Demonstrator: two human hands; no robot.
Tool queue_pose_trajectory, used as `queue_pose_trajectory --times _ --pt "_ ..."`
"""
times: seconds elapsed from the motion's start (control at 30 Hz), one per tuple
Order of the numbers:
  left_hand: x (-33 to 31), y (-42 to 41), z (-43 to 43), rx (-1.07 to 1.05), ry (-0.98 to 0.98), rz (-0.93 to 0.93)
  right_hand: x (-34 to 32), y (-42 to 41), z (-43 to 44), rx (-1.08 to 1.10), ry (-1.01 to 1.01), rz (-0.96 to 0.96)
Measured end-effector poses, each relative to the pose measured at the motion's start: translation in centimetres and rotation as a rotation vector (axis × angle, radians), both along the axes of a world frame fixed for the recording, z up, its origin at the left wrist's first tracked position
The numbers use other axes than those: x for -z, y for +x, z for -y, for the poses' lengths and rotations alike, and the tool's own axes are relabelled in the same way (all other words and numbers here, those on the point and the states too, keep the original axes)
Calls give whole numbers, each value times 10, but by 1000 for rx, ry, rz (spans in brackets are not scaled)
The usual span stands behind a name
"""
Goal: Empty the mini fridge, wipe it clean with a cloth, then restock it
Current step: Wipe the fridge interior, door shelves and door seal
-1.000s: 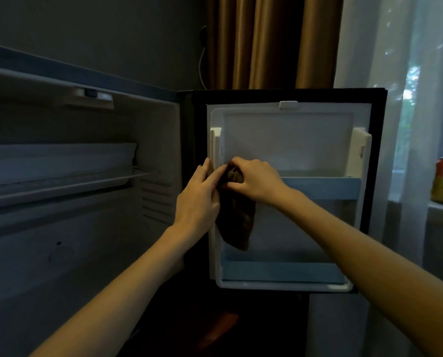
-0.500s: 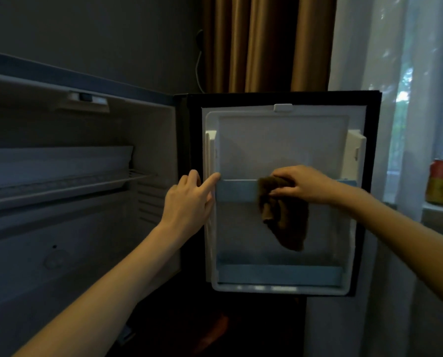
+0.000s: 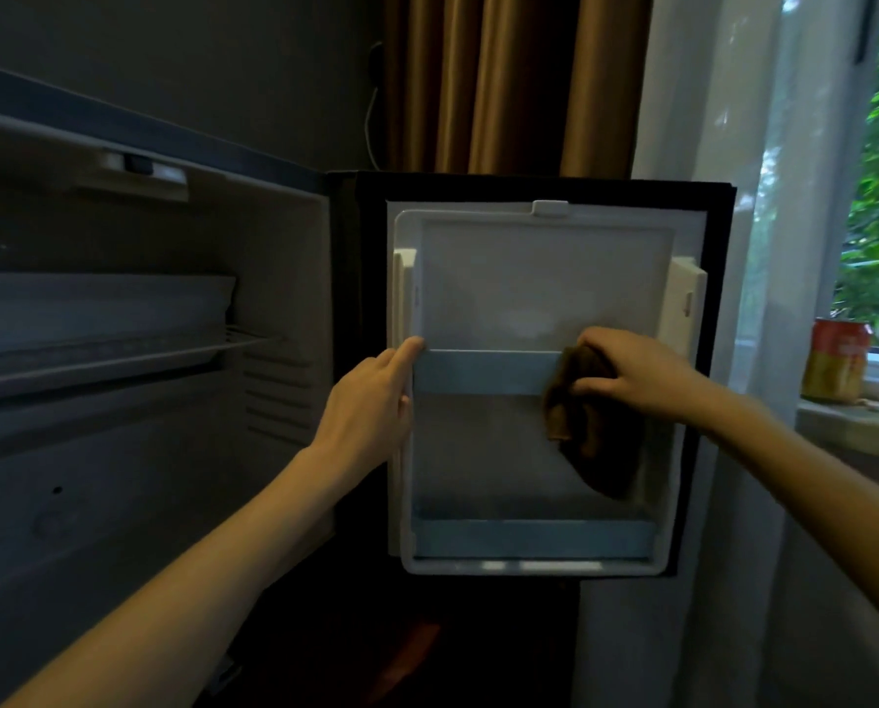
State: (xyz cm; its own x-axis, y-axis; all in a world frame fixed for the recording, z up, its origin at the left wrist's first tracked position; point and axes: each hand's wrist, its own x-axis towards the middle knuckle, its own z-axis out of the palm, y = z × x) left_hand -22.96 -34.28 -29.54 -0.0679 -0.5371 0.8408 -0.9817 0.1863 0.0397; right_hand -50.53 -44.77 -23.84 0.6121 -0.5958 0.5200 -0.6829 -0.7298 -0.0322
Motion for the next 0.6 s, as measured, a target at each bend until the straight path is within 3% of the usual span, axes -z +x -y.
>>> queue_pose_trajectory --times 0.3,0.47,0.6 --pt "-4 5 3 -18 7 40 10 144 -39 -31 -209 91" --pt "-9 11 -4 -200 -31 222 5 101 -23 -172 -166 -34" --pt "-10 9 -3 -226 -27 225 -4 17 -3 -142 -72 -137"
